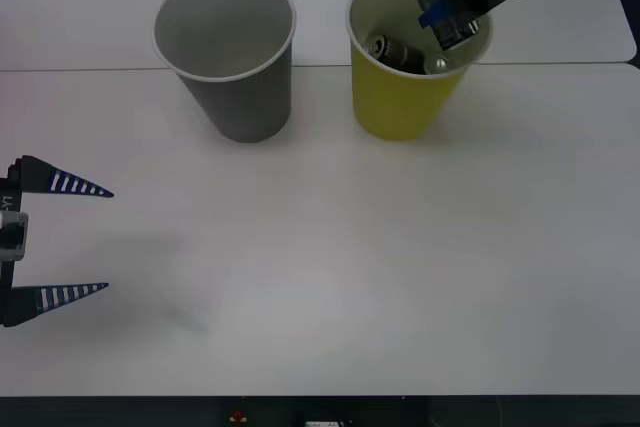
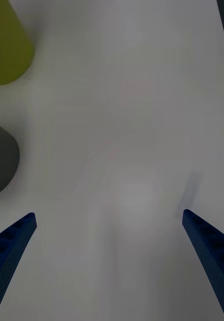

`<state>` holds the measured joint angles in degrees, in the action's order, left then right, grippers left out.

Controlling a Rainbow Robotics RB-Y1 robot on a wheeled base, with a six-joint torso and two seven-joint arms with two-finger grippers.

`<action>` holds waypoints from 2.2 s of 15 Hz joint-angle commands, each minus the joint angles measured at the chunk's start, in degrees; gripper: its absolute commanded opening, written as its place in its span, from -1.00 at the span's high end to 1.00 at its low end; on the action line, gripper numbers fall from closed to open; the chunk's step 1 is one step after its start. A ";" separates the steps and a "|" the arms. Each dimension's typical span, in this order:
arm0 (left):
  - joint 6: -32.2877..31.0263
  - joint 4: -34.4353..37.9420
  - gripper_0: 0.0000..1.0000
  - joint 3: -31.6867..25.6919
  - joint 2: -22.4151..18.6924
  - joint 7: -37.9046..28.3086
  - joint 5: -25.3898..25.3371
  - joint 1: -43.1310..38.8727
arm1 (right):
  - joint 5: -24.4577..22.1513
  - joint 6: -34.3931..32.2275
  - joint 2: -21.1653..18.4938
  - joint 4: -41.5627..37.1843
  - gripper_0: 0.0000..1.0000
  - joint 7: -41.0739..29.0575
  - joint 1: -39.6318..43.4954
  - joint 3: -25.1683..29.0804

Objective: Put the can into the green bin and the plastic bottle into the gray bin

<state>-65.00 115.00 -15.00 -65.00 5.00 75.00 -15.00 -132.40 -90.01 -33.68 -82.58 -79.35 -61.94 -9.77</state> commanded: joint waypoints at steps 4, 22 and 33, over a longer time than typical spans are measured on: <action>0.00 0.00 -1.00 0.00 0.00 0.00 0.00 0.00 | -0.75 0.01 0.46 0.05 -0.50 3.42 -0.29 -0.25; 0.00 0.00 -1.00 0.00 0.00 0.00 0.00 0.00 | 22.89 0.01 -6.31 -32.29 -1.00 16.16 25.20 21.19; 0.00 0.00 -1.00 0.00 0.00 0.00 0.00 0.00 | 37.57 6.87 -6.75 -43.37 -1.00 38.40 53.24 30.68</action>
<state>-65.00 115.00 -15.00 -65.00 5.00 75.00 -15.00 -95.52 -84.37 -40.43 -125.77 -42.60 -10.44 20.72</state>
